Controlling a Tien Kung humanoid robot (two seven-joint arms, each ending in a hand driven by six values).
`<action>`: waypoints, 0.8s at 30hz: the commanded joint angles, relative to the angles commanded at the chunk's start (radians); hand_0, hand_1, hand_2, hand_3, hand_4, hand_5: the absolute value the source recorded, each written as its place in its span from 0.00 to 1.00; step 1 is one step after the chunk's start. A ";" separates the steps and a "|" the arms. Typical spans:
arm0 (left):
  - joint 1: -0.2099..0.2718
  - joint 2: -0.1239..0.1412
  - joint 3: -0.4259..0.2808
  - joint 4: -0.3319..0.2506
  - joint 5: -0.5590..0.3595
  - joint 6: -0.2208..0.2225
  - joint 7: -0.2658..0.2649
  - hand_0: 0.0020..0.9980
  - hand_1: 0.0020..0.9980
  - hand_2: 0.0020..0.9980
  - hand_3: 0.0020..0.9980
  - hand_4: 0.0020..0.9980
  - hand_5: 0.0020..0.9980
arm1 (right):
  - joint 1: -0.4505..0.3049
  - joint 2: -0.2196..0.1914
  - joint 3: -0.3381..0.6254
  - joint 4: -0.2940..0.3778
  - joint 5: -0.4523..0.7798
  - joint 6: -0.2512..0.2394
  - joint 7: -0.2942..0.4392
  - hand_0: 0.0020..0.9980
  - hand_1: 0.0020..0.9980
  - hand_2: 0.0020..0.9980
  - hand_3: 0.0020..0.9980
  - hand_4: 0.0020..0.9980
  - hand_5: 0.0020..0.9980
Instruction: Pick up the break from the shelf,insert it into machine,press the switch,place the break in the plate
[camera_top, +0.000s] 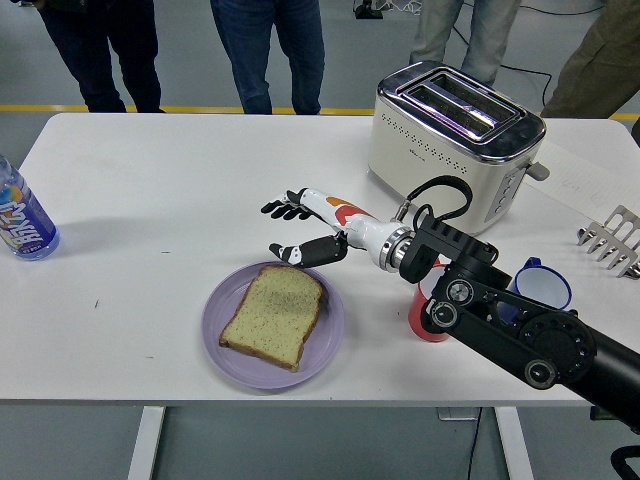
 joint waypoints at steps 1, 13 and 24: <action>0.000 0.000 0.000 0.000 0.000 0.000 0.000 0.63 0.50 0.50 0.54 0.33 0.80 | -0.006 -0.012 0.018 0.020 0.042 -0.010 0.022 0.82 0.79 0.77 0.80 0.70 0.20; 0.004 0.001 0.000 0.000 -0.004 0.000 0.000 0.63 0.50 0.50 0.54 0.33 0.80 | -0.053 -0.099 0.133 0.157 0.366 -0.037 0.136 0.83 0.78 0.76 0.78 0.62 0.24; 0.010 -0.001 -0.004 0.000 -0.002 0.000 0.000 0.63 0.50 0.50 0.54 0.33 0.80 | -0.089 -0.146 0.222 0.207 0.443 -0.050 0.156 0.83 0.78 0.74 0.76 0.59 0.25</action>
